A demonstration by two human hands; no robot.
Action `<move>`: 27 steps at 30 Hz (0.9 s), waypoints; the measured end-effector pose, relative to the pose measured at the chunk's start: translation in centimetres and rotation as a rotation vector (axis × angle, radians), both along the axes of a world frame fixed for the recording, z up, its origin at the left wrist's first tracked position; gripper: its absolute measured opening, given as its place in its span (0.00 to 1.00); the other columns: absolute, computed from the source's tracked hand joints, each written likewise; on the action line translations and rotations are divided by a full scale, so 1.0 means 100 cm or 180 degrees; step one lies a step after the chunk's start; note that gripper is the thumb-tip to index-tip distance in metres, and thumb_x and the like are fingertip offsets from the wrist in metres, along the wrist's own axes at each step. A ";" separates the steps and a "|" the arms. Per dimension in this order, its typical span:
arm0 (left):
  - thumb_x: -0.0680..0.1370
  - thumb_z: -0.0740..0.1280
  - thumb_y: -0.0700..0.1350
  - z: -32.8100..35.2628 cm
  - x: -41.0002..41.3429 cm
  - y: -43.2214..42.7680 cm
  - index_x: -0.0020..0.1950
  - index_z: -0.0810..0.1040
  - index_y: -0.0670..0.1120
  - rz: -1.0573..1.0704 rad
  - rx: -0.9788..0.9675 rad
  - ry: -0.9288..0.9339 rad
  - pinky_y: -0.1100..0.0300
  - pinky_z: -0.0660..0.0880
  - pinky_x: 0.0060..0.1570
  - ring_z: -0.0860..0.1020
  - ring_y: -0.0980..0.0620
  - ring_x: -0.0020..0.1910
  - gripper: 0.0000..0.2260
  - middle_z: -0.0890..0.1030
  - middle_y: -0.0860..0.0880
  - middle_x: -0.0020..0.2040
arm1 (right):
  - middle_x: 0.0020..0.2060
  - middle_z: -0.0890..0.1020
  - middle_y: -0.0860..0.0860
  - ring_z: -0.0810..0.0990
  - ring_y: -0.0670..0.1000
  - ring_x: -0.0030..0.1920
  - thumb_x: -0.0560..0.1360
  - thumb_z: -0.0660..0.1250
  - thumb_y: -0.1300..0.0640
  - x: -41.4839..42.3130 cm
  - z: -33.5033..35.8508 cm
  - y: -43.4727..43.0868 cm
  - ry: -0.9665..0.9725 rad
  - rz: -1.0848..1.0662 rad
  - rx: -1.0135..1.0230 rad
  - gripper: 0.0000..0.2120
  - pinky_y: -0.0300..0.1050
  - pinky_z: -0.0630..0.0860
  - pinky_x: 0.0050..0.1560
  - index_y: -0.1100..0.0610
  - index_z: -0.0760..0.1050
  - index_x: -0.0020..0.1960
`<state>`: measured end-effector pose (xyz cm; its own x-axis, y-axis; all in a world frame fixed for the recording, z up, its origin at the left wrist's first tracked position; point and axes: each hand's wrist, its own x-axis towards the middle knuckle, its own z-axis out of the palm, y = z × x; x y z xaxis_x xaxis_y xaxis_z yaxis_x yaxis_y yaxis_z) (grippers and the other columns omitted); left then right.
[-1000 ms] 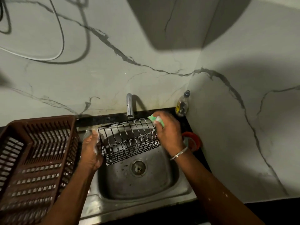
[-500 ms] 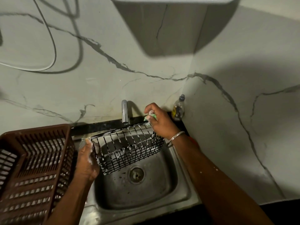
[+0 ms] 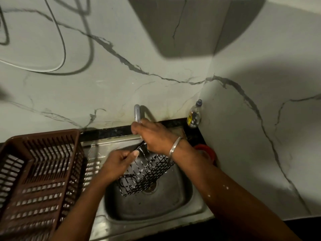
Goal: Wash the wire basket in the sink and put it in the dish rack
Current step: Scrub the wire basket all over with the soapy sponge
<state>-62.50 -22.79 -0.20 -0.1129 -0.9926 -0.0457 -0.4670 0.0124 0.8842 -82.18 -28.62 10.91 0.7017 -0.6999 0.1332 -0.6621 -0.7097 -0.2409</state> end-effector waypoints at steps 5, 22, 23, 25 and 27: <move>0.87 0.64 0.48 0.009 -0.037 -0.011 0.47 0.80 0.46 0.0420 -0.0425 0.0459 0.62 0.73 0.33 0.76 0.58 0.30 0.12 0.81 0.50 0.33 | 0.54 0.76 0.56 0.80 0.56 0.47 0.71 0.74 0.69 0.022 -0.021 0.001 -0.0637 0.0028 -0.0444 0.21 0.56 0.82 0.46 0.59 0.75 0.62; 0.82 0.70 0.58 0.006 -0.020 -0.003 0.36 0.71 0.43 0.1054 -0.0724 0.0909 0.63 0.66 0.31 0.67 0.56 0.30 0.24 0.70 0.55 0.29 | 0.52 0.86 0.47 0.83 0.42 0.53 0.78 0.71 0.67 -0.014 -0.052 0.016 -0.3101 -0.1451 0.0460 0.11 0.42 0.83 0.53 0.55 0.85 0.56; 0.81 0.70 0.61 0.004 -0.017 -0.004 0.36 0.70 0.41 0.1096 -0.0710 0.0939 0.59 0.67 0.32 0.67 0.54 0.31 0.26 0.70 0.52 0.30 | 0.51 0.86 0.45 0.84 0.41 0.52 0.77 0.72 0.66 -0.016 -0.053 0.019 -0.3090 -0.1702 0.0397 0.11 0.44 0.83 0.52 0.54 0.85 0.56; 0.79 0.68 0.64 0.002 -0.015 -0.006 0.38 0.71 0.40 0.1156 -0.0696 0.0985 0.55 0.67 0.35 0.67 0.49 0.32 0.27 0.69 0.48 0.31 | 0.52 0.86 0.45 0.84 0.40 0.52 0.77 0.73 0.65 -0.005 -0.049 0.029 -0.3096 -0.1592 0.0237 0.12 0.42 0.83 0.52 0.53 0.85 0.57; 0.79 0.68 0.64 0.000 -0.015 -0.006 0.37 0.71 0.42 0.1191 -0.0709 0.1079 0.54 0.66 0.35 0.66 0.50 0.32 0.26 0.68 0.49 0.31 | 0.54 0.87 0.49 0.84 0.41 0.54 0.77 0.73 0.65 0.007 -0.041 0.039 -0.3040 -0.1096 0.0042 0.12 0.40 0.82 0.55 0.56 0.84 0.58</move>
<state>-64.00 -23.37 -0.20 0.2776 -0.9493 0.1474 -0.1651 0.1040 0.9808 -81.45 -24.73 6.77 0.0658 -0.8494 0.5236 -0.3567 -0.5101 -0.7827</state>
